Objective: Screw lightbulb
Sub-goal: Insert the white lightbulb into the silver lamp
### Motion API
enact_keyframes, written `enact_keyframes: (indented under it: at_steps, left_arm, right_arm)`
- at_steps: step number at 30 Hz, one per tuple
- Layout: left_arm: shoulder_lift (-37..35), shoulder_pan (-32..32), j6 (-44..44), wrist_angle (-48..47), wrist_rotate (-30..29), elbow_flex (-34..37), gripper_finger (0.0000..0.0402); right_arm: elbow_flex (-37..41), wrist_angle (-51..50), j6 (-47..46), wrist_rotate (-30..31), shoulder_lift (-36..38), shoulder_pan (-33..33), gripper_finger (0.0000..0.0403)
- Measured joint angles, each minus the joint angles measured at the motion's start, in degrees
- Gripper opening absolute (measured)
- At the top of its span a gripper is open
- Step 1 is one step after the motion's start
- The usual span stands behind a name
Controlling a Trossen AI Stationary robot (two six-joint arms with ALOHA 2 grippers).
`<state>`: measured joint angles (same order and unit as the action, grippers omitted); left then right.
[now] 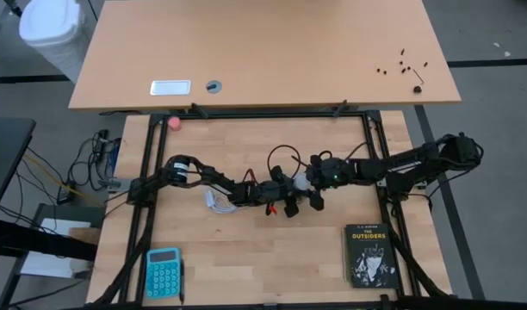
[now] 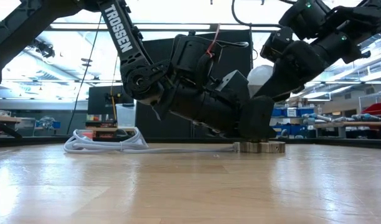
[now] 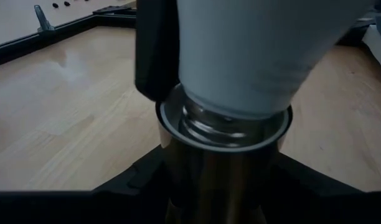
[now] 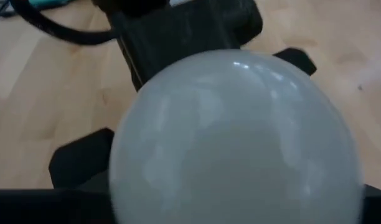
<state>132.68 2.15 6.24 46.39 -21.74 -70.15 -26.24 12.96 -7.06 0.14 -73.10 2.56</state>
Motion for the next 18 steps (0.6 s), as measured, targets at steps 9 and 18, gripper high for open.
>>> enact_keyframes:
  at_steps: [9,18]
  left_arm:
    - [0.0,0.0,0.0,0.0,0.0,0.0,0.0202]
    - [0.0,0.0,0.0,0.0,0.0,0.0,0.0202]
  right_arm:
    - [0.0,1.6,2.4,-1.8,0.0,1.9,0.0316]
    - [-5.4,-7.6,4.2,-3.8,0.2,2.0,0.0321]
